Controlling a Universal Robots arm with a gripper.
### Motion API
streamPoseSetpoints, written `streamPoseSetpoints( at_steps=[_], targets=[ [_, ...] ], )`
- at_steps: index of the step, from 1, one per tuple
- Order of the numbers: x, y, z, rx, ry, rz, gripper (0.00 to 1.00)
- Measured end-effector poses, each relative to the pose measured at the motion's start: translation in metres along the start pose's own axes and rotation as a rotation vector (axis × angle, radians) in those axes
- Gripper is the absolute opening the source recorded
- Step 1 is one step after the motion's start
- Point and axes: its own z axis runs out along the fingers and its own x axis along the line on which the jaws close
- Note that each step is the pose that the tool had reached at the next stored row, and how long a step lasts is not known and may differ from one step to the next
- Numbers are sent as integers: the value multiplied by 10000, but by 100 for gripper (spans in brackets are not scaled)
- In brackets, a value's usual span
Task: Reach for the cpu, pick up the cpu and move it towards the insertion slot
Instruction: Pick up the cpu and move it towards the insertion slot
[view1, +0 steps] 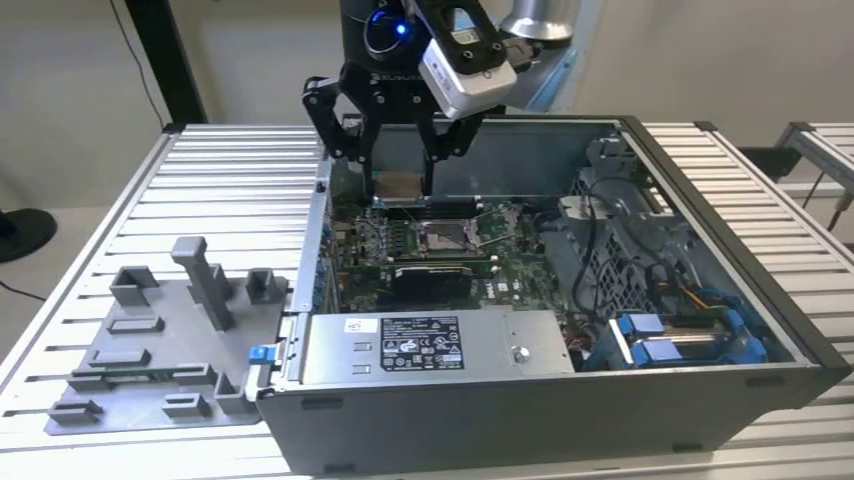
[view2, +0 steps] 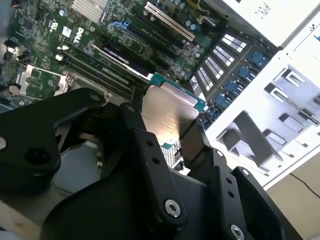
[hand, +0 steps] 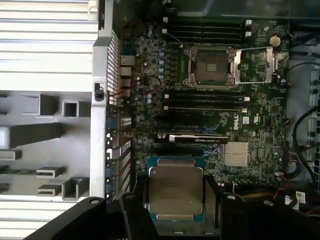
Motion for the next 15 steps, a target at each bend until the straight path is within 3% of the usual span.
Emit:
streamPoseSetpoints(
  at_steps=[8,15],
  targets=[
    [-167,0,1,0,0,0,0],
    [-387,-1,2,0,3,0,0]
  ],
)
